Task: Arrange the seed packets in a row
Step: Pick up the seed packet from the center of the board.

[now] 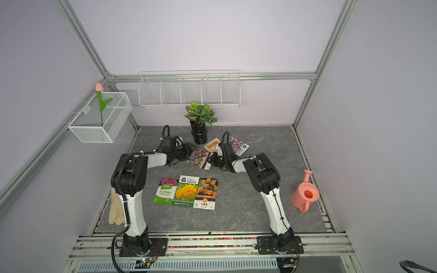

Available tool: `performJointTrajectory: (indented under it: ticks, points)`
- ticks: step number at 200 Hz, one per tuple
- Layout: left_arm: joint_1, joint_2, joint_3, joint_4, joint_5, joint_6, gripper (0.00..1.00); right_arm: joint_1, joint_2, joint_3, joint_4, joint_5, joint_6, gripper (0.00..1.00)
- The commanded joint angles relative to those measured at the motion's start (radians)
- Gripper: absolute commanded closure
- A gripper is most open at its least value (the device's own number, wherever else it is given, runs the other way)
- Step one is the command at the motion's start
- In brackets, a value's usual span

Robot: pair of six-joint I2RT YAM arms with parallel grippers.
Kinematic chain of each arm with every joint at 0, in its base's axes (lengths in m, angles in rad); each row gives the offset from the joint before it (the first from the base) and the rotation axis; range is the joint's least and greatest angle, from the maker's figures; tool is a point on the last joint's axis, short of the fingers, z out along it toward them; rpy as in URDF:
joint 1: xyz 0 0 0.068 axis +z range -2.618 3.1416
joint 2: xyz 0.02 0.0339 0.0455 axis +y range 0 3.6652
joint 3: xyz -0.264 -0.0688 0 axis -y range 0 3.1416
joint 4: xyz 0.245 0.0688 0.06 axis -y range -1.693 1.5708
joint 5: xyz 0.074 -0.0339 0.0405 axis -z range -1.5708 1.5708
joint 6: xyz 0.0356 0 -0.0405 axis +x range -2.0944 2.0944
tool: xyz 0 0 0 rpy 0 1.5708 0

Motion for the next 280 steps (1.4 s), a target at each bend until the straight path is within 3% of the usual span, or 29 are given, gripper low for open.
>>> performJointTrajectory:
  ticks: [1, 40, 88, 135, 154, 177, 193, 207, 228, 240, 263, 280]
  points:
    - [-0.022, -0.07, -0.028, 0.007, 0.031, -0.009, 0.19, -0.017, -0.062, -0.044, 0.091, -0.01, -0.02, 0.93]
    - [-0.079, -0.193, -0.107, 0.014, 0.0, -0.014, 0.07, -0.04, -0.224, -0.223, 0.243, 0.029, -0.047, 0.93]
    - [-0.19, -0.303, -0.22, 0.099, -0.018, -0.074, 0.03, -0.049, -0.44, -0.456, 0.422, 0.139, -0.033, 0.93]
    - [-0.242, -0.315, -0.291, 0.364, -0.027, -0.183, 0.03, -0.038, -0.554, -0.594, 0.572, 0.224, 0.055, 0.93]
    - [-0.259, -0.308, -0.271, 0.369, -0.031, -0.188, 0.03, -0.04, -0.61, -0.627, 0.554, 0.242, 0.054, 0.93]
    - [-0.274, -0.315, -0.288, 0.493, -0.049, -0.224, 0.07, -0.025, -0.655, -0.654, 0.532, 0.243, 0.055, 0.93]
    - [-0.281, -0.3, -0.297, 0.633, -0.032, -0.273, 0.17, -0.005, -0.672, -0.677, 0.53, 0.255, 0.051, 0.93]
    - [-0.282, -0.27, -0.29, 0.743, 0.001, -0.331, 0.35, 0.011, -0.686, -0.694, 0.522, 0.27, 0.041, 0.93]
    - [-0.283, -0.24, -0.296, 0.85, 0.021, -0.394, 0.78, 0.023, -0.707, -0.715, 0.507, 0.278, 0.031, 0.91]
    - [-0.283, -0.236, -0.305, 0.885, 0.033, -0.409, 1.0, 0.025, -0.723, -0.725, 0.492, 0.276, 0.022, 0.79]
    - [-0.283, -0.261, -0.315, 0.847, 0.069, -0.387, 1.0, 0.016, -0.78, -0.738, 0.405, 0.255, -0.017, 0.41]
    - [-0.283, -0.305, -0.307, 0.719, 0.129, -0.32, 1.0, -0.012, -0.851, -0.738, 0.266, 0.206, -0.06, 0.27]
